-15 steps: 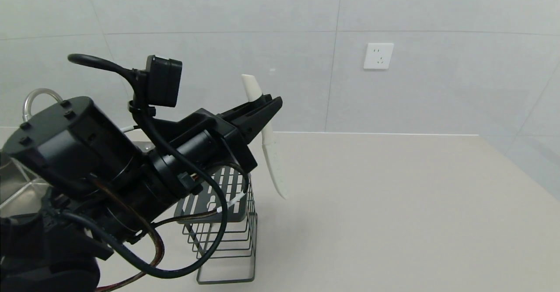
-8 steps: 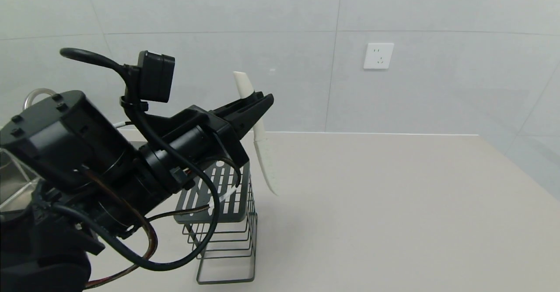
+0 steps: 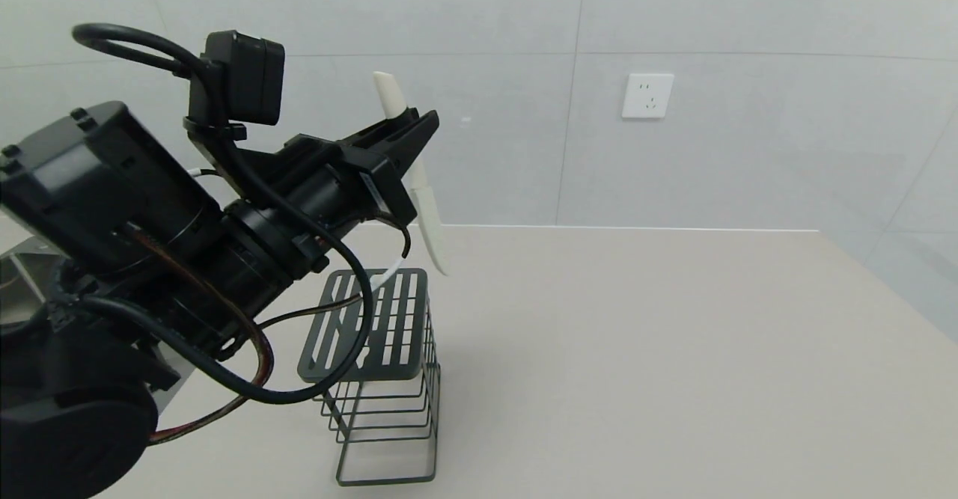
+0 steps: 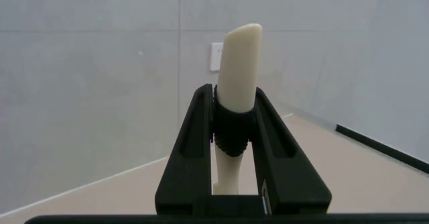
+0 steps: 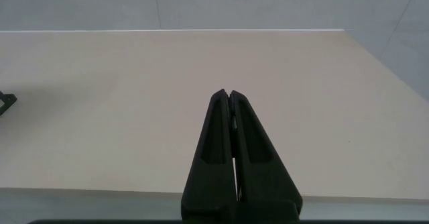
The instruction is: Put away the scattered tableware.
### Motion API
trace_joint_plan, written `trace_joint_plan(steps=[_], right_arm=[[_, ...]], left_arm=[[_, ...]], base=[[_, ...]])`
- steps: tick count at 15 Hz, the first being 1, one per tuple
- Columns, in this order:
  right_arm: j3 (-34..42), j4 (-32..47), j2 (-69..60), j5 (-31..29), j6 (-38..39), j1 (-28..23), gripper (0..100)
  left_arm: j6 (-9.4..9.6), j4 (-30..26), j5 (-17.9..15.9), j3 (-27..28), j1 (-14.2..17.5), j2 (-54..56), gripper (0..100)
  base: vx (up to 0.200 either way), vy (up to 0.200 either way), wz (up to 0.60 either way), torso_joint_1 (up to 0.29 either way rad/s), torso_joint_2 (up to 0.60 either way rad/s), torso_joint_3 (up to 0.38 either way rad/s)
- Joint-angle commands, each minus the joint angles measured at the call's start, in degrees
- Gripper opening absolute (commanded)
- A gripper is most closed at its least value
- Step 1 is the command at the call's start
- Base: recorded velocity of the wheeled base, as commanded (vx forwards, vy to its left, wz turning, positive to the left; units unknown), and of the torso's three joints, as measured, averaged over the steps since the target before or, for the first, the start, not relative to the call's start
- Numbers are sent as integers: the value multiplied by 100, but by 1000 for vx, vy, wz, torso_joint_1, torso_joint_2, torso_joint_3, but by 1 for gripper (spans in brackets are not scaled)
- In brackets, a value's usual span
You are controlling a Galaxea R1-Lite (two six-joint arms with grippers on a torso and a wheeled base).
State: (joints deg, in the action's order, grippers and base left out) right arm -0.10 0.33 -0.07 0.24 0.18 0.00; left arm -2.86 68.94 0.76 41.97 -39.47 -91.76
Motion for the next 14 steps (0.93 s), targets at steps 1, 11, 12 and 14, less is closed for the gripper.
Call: trace_joint_plan(steps=[1, 11, 12, 14], right_arm=[[1, 2, 7, 2, -1, 0, 0], [1, 2, 7, 2, -1, 0, 0], [1, 2, 7, 2, -1, 0, 0], [1, 2, 7, 2, -1, 0, 0]], left_arm=[[84, -12, 91, 118, -25, -18, 0], [752, -73, 1410, -365, -649, 440, 0], [752, -73, 1524, -497, -649, 536, 0], [752, -73, 1612, -576, -649, 633, 0]], base=[[0, 0, 0, 0, 0, 0], [0, 0, 0, 0, 0, 0], [0, 0, 0, 0, 0, 0], [0, 0, 0, 0, 0, 0]])
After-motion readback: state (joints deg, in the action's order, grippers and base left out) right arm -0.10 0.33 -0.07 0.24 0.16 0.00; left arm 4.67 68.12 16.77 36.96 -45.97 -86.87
